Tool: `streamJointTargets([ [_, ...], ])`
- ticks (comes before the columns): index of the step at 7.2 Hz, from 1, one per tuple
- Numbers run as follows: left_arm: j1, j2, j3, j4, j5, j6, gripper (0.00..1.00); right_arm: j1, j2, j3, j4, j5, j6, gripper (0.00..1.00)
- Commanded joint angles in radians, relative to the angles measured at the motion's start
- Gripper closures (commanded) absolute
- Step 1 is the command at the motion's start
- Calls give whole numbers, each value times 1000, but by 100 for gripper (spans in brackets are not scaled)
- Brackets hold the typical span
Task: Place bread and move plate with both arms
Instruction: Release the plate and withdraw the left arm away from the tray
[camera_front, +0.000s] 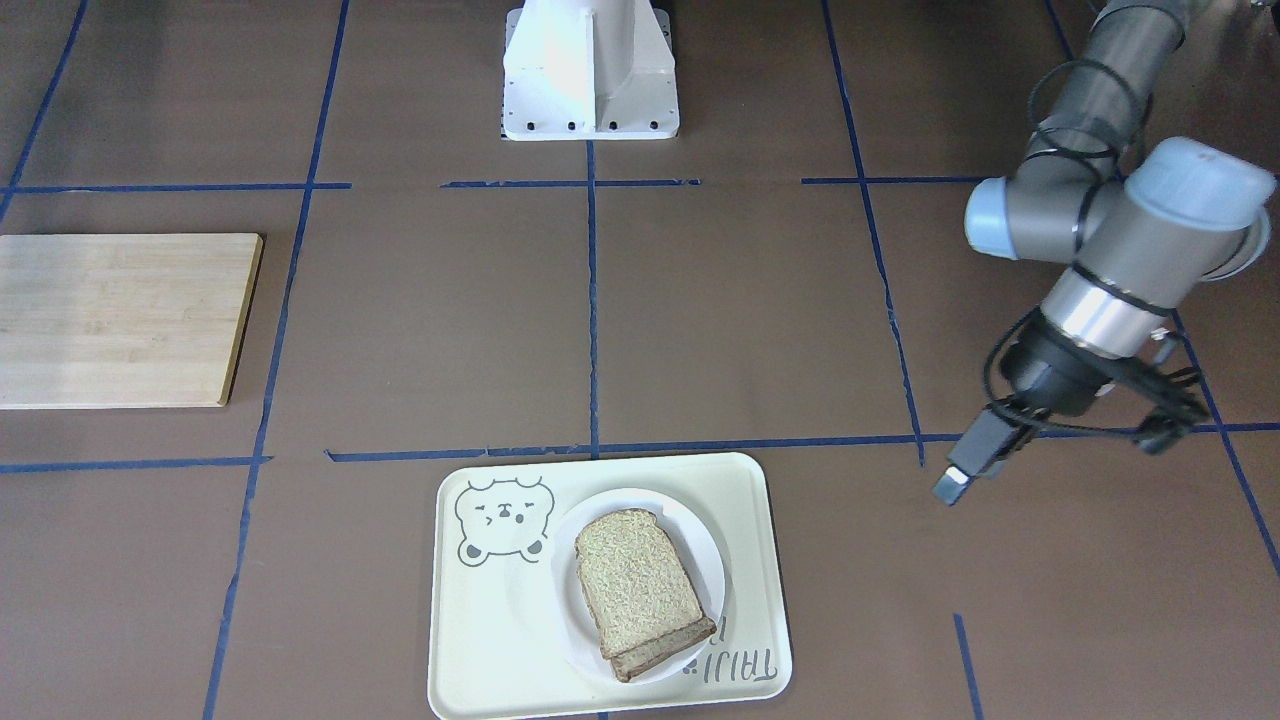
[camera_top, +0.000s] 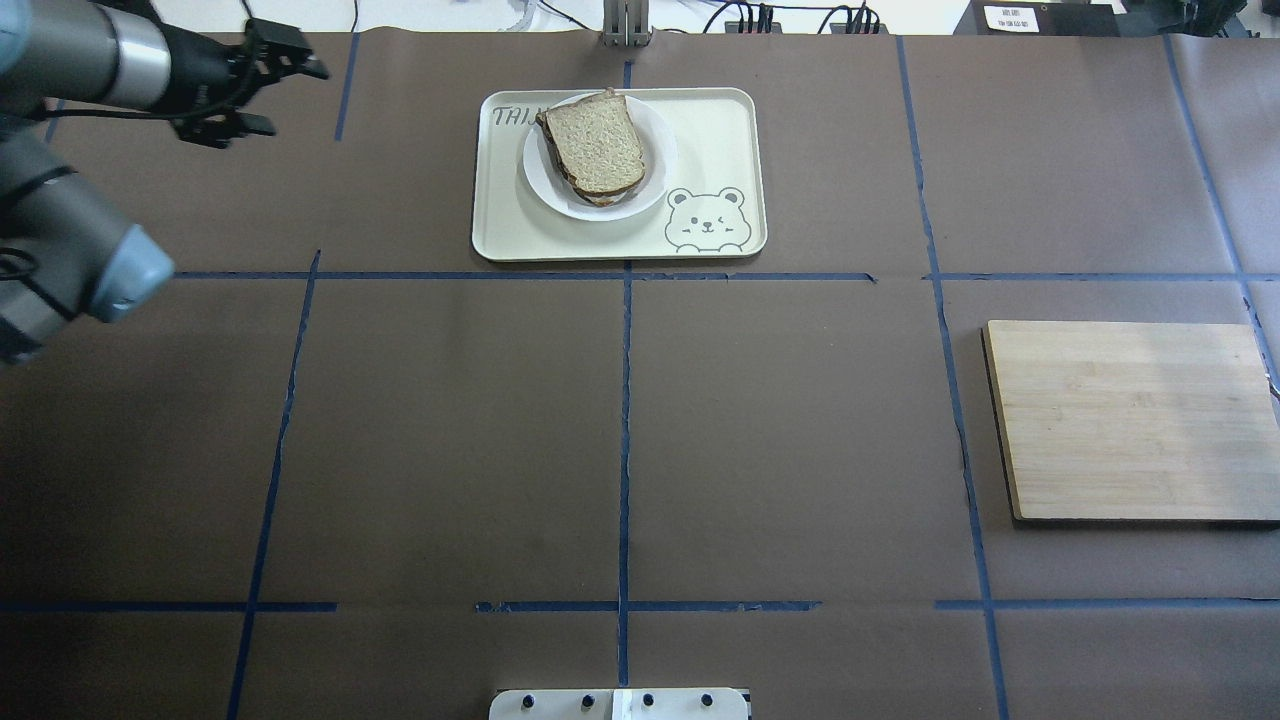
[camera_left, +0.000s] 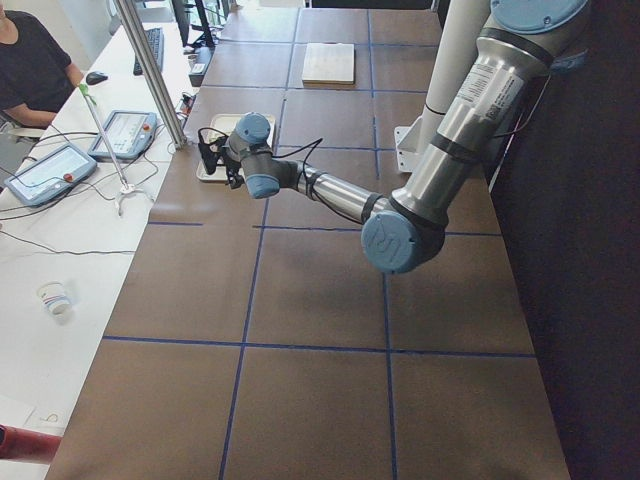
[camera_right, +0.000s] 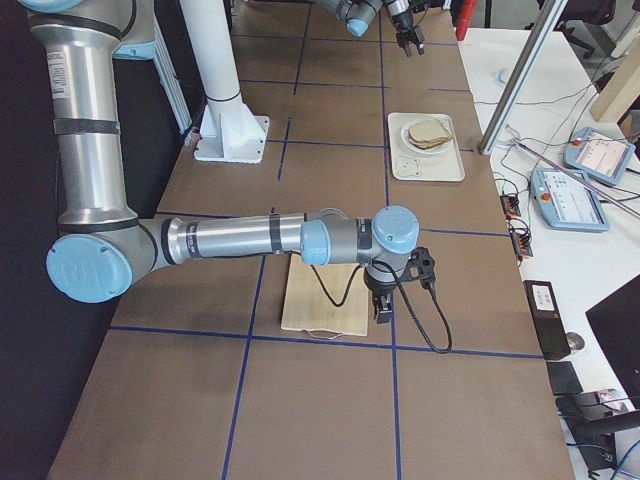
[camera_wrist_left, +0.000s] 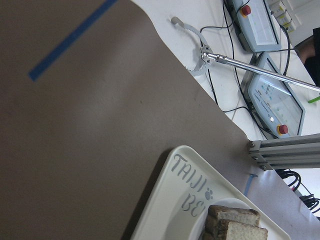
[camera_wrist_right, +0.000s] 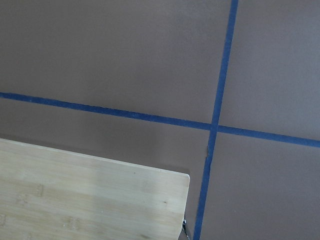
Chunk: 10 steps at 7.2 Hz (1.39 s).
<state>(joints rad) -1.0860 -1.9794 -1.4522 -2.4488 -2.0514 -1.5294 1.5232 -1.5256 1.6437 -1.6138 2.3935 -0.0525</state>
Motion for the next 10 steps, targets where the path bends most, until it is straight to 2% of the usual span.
streamJointTargets([
  [1,-193,216,-65,17,-104,475,0,0,-4,-5,0,0,5,0],
  [2,-249,273,-62,52,-102,690,0,0,-7,-5,0,0,3,0],
  [4,-388,313,-66,263,-95,1111,0,0,-8,-7,-1,0,3,0],
  [5,-409,329,-68,377,-90,1259,0,0,-18,-7,-2,1,3,0],
  [8,-426,326,-94,726,-111,1526,0,2,-21,-27,-3,1,3,0],
  [10,-451,337,-161,972,-203,1662,0,11,-18,-62,-3,10,-9,0],
])
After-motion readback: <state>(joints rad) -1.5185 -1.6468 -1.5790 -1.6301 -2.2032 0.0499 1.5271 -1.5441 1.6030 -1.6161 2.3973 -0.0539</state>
